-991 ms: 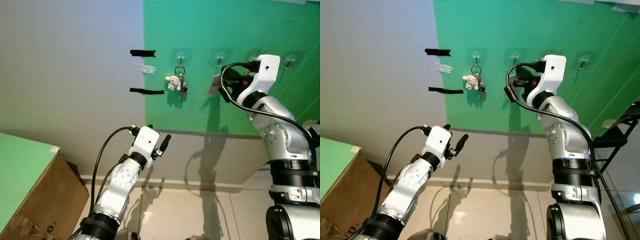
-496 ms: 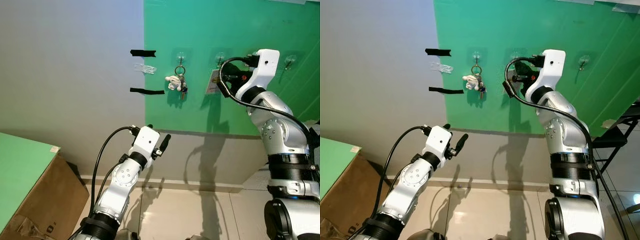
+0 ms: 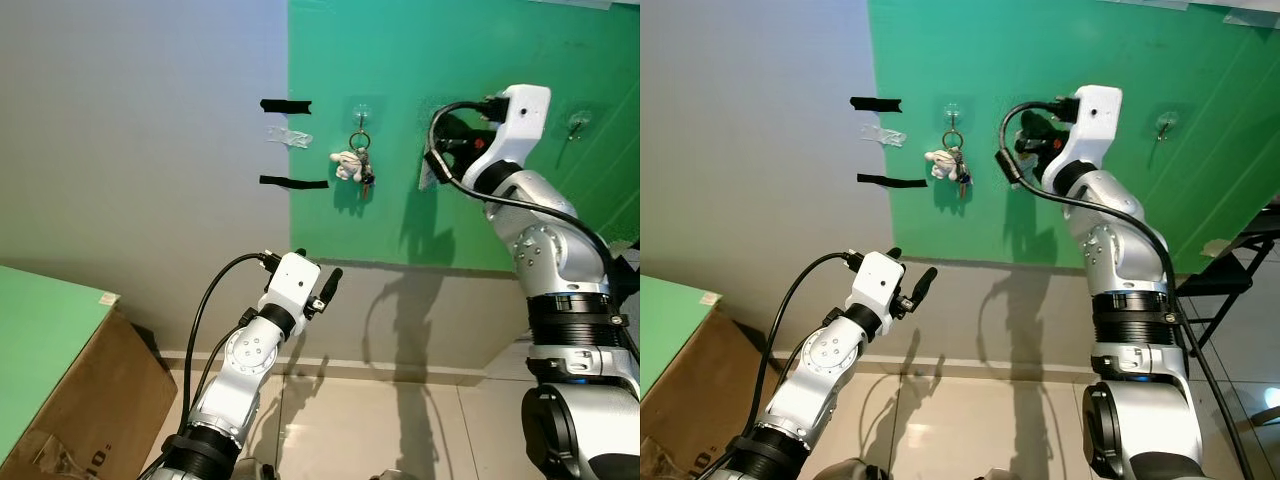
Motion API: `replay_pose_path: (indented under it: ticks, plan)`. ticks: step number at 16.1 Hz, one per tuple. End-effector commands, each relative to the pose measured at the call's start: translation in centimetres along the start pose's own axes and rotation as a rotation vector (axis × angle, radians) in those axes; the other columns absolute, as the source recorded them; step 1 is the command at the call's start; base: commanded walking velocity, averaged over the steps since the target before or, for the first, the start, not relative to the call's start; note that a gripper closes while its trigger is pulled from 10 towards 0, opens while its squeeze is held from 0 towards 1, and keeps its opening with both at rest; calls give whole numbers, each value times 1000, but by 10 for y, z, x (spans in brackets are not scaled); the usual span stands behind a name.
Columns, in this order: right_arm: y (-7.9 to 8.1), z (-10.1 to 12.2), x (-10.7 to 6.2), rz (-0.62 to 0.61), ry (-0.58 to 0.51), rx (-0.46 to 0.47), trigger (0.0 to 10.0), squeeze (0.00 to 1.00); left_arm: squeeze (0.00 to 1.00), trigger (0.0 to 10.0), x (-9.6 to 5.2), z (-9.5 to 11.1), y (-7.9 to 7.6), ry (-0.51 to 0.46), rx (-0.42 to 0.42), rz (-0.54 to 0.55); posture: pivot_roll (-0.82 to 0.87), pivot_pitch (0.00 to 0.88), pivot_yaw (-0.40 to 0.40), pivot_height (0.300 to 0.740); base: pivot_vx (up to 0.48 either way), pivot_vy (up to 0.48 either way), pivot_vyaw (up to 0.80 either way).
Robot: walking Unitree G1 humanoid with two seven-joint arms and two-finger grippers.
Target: Hang keys on a hook
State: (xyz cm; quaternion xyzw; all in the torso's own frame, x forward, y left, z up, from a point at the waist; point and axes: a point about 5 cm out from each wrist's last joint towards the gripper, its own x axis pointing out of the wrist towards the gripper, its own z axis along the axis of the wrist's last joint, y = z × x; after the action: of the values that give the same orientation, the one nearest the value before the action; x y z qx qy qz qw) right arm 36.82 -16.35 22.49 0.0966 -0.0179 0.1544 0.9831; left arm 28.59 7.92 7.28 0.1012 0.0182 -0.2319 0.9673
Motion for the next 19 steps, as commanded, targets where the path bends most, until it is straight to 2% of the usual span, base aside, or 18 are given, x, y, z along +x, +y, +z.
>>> replay_pose_path:
  ticks: [1,5,7,11,12,13,14,16,17,19]
  plan:
    - [1,-4,0,13,22,3,10000,0,0,10000,2,1,-4,-2,0,-6,-83,0,-68,722,0,0,0]
    - [-5,-20,-4,-2,111,77,10000,0,0,10000,2,0,-5,1,-1,-9,-88,1,-67,722,0,0,0]
    - [-9,-28,-7,-23,148,172,10000,0,0,10000,2,0,-5,1,0,-11,-90,2,-66,722,0,0,0]
    - [-15,-29,-10,-47,156,258,10000,0,0,10000,2,0,-5,2,0,-14,-94,2,-65,722,0,0,0]
    - [-18,-27,-10,-68,132,238,10000,216,0,10000,2,0,-5,2,0,-14,-95,3,-63,722,0,0,0]
    - [-19,-25,-10,-74,118,182,10000,1000,0,10000,2,0,-5,2,0,-15,-95,3,-63,722,0,0,0]
    - [-18,-23,-9,-89,104,91,10000,1000,0,10000,3,0,-5,3,0,-15,-95,3,-63,722,0,0,0]
    - [-18,-18,-9,-103,67,47,10000,1000,0,10000,3,0,-5,3,-1,-14,-95,3,-63,722,0,0,0]
    - [-20,-13,-8,-136,30,-25,10000,1000,0,10000,3,0,-5,4,-1,-13,-92,3,-66,722,0,0,0]
    - [-22,-10,-8,-158,8,-71,10000,1000,0,10000,3,-1,-5,5,-2,-11,-90,3,-67,722,0,0,0]
